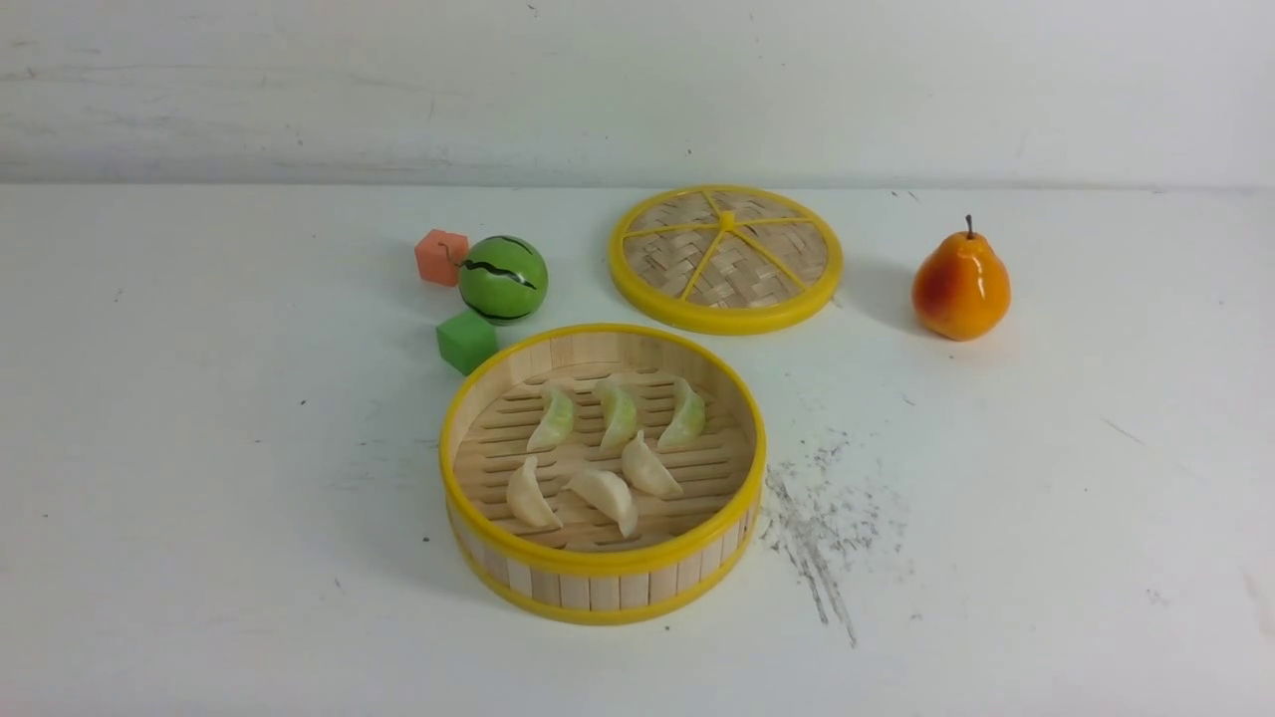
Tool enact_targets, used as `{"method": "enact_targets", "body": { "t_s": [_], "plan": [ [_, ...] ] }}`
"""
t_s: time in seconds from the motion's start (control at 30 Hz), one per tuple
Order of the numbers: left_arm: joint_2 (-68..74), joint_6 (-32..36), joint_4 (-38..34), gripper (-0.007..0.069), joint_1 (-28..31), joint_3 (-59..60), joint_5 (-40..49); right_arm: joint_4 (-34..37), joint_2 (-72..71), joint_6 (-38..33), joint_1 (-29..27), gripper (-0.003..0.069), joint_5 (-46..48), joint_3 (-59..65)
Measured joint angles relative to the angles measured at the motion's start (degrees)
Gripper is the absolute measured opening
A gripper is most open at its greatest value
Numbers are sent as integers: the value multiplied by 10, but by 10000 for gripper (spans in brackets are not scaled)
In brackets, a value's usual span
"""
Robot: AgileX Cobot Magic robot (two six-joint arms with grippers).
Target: Put the dumplings into the steamer on the white table.
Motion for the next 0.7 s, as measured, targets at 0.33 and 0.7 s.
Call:
{"method": "enact_targets", "body": {
  "t_s": [0.33,0.7],
  "plan": [
    [0,0,0,-3,0,0,0,0,0,0,0,159,0,0],
    [0,0,0,8,0,0,0,0,0,0,0,174,0,0]
  ]
}}
